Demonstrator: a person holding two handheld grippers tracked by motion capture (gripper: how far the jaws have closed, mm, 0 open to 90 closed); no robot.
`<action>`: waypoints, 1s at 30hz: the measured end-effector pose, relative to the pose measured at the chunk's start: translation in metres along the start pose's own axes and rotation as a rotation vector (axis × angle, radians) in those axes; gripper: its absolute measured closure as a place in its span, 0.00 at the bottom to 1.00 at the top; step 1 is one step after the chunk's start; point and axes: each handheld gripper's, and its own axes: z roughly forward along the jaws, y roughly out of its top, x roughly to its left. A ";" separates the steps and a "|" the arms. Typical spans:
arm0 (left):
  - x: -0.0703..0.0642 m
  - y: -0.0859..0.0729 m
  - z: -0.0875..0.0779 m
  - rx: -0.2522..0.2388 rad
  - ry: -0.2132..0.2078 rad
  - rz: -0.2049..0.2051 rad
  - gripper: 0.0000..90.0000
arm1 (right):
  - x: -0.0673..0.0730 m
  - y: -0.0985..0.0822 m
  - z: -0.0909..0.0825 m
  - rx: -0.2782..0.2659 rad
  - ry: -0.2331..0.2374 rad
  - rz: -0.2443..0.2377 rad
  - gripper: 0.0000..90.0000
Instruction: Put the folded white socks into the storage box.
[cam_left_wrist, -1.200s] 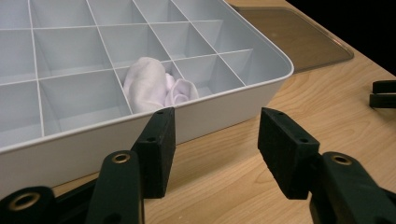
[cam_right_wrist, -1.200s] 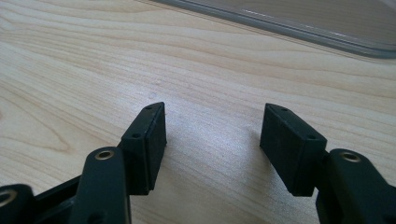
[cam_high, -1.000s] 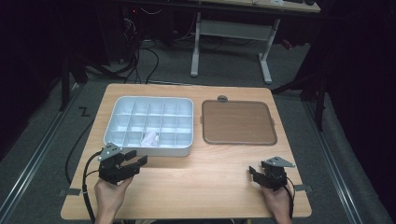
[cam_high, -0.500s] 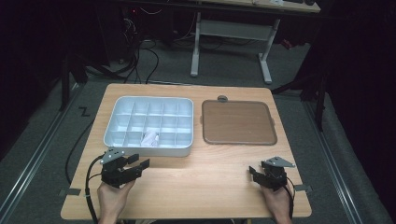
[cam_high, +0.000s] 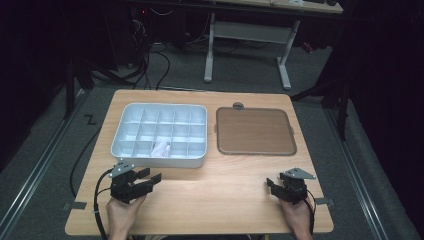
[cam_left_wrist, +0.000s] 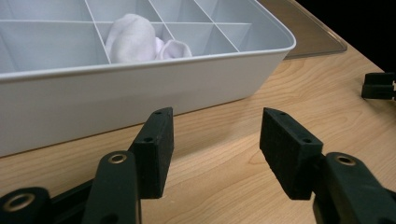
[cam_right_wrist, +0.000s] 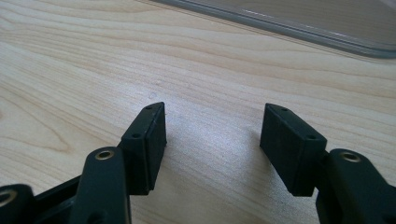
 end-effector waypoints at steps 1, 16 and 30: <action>0.000 -0.001 0.000 -0.001 -0.001 -0.008 0.50 | 0.000 0.000 0.000 -0.001 -0.001 0.000 0.46; 0.009 -0.012 0.005 0.021 0.019 -0.008 0.49 | 0.000 0.000 0.000 -0.001 -0.001 0.000 0.46; 0.016 -0.024 0.011 0.044 0.034 -0.017 0.48 | 0.000 0.000 0.000 0.000 0.000 0.000 0.46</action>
